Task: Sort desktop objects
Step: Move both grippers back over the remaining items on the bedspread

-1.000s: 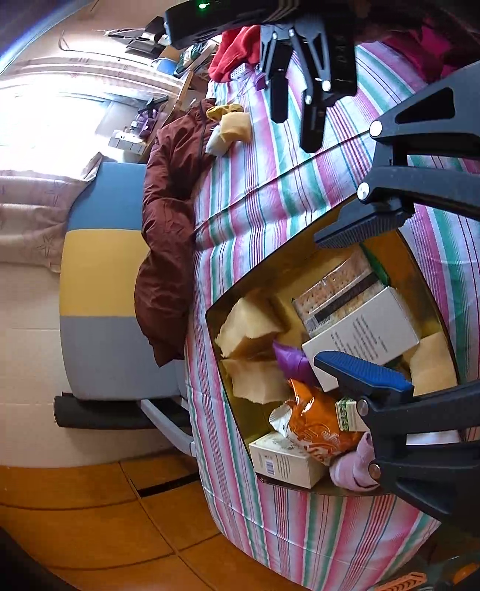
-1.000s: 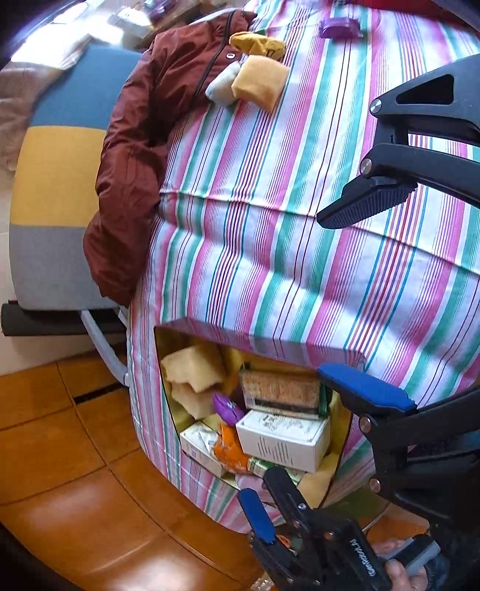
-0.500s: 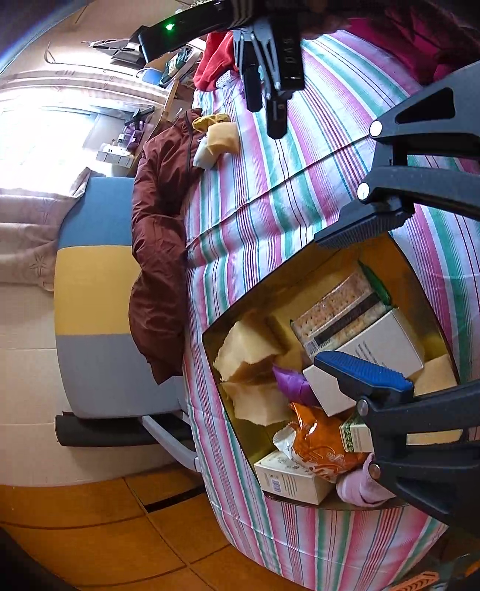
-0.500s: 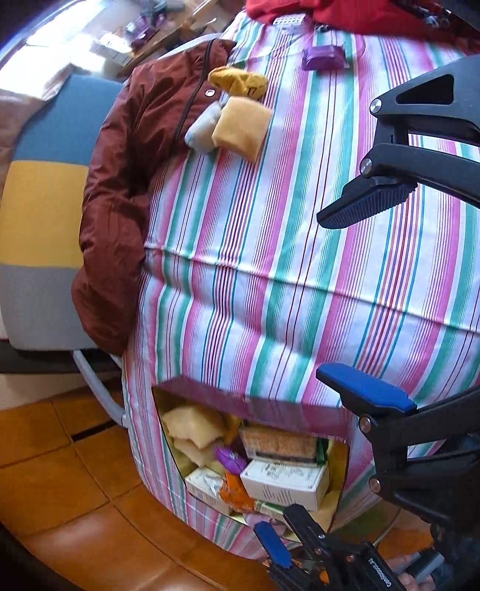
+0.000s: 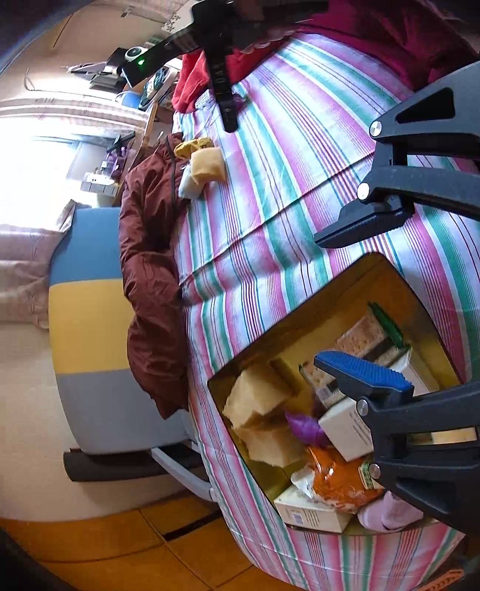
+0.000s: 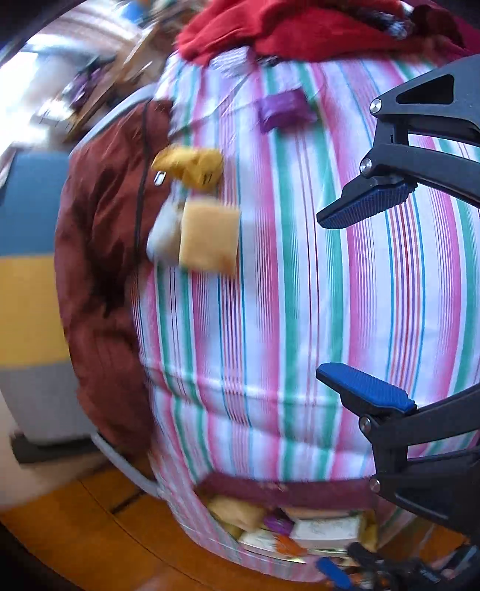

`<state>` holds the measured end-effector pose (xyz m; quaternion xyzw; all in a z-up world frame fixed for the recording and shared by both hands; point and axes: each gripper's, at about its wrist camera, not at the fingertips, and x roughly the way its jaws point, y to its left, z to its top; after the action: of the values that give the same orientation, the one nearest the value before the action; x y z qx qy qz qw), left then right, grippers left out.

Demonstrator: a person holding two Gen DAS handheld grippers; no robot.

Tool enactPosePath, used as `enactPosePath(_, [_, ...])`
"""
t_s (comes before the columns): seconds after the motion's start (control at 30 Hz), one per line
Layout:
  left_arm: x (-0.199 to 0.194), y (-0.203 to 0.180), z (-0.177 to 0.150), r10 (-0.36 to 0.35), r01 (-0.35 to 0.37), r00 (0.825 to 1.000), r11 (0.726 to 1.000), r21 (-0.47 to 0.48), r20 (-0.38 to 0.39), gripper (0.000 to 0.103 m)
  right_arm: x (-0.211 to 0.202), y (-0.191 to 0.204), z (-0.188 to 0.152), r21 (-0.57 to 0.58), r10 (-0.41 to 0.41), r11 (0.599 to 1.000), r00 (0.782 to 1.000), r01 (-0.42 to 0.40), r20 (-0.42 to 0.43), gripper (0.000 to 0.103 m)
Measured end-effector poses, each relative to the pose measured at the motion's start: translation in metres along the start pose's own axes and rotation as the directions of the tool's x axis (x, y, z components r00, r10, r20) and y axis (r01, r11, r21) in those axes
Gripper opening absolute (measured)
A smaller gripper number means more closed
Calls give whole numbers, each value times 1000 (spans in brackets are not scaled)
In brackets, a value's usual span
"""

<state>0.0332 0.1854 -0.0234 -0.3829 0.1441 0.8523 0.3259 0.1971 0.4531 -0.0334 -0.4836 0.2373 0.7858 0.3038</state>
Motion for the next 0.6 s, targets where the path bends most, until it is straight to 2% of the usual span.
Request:
enactPosePath(0.17, [9,-9,0,-19,19,1000,1000,19,-21,59,-1,-66,6,177,-41,983,999,40,2,76])
enactPosePath(0.43, [19,-22,3,-44,46,998,998,43,-46,59,5,-146,15,356,-118,927,993,116,-17,76])
enactPosePath(0.6, [26,-31,4,-61,65,996,996,64,-63,59,16,-180,18,440,-109,891,993,112,-33,76])
